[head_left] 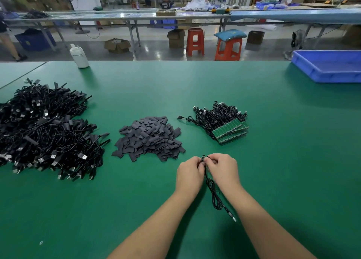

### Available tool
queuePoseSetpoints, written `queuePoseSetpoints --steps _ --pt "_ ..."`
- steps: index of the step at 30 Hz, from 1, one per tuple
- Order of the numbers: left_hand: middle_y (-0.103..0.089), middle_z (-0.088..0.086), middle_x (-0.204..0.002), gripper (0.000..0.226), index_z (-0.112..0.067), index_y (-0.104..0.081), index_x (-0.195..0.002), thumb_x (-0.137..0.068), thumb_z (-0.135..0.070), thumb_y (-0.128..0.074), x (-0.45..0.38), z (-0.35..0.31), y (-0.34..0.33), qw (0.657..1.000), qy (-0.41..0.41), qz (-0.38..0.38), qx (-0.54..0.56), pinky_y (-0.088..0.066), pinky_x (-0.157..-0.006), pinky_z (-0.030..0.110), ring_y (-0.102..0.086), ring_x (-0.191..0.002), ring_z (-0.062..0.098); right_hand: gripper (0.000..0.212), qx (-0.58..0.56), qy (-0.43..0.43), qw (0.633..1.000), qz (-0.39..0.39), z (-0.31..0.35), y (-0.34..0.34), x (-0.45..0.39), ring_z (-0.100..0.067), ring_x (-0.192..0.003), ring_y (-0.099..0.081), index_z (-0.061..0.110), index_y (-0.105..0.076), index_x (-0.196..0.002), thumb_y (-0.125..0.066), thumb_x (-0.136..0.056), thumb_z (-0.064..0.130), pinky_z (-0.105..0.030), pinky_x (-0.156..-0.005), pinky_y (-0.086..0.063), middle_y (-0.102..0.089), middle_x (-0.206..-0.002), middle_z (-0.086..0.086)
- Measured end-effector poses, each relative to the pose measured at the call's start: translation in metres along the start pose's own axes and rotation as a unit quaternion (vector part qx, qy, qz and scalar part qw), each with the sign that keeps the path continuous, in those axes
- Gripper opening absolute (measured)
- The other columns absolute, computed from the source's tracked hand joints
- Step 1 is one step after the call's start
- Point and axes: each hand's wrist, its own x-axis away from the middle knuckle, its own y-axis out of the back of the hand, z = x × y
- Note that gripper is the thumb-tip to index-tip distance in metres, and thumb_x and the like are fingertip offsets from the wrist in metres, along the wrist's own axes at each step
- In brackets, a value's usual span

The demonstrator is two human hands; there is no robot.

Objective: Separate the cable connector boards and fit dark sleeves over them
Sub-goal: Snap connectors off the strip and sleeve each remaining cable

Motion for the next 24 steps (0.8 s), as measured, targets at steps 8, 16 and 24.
queuePoseSetpoints --steps 8,16,24 --pt "-0.061 -0.002 -0.06 0.022 -0.006 -0.065 -0.076 -0.092 -0.02 -0.064 -0.013 0.023 0.028 0.962 0.134 -0.011 0.24 -0.042 -0.06 0.029 -0.049 -0.057 0.016 0.02 -0.047 -0.046 0.997 -0.029 -0.028 0.022 -0.024 -0.017 -0.077 -0.063 0.016 -0.073 -0.107 -0.056 -0.099 0.022 -0.028 -0.065 -0.047 -0.07 -0.086 0.004" --pt "-0.046 -0.002 -0.063 0.016 -0.014 -0.063 -0.077 -0.088 -0.021 -0.072 -0.011 0.034 0.062 0.946 0.086 0.078 0.303 -0.037 -0.053 0.015 -0.042 -0.058 0.013 0.047 0.043 -0.022 0.998 -0.027 -0.029 0.028 -0.03 -0.024 -0.107 -0.06 0.015 -0.047 -0.144 -0.053 -0.1 0.03 -0.037 -0.094 -0.046 -0.052 -0.135 -0.008" --pt "-0.068 0.001 -0.07 0.016 -0.003 -0.07 -0.082 -0.09 -0.016 -0.069 -0.011 0.034 0.06 0.939 0.085 0.072 0.325 -0.047 -0.063 0.018 -0.057 -0.065 0.01 0.016 -0.322 -0.038 0.914 0.245 0.027 -0.026 0.021 -0.01 -0.054 -0.061 0.017 -0.068 -0.105 -0.053 -0.102 0.022 -0.023 -0.048 -0.048 -0.073 -0.088 -0.001"
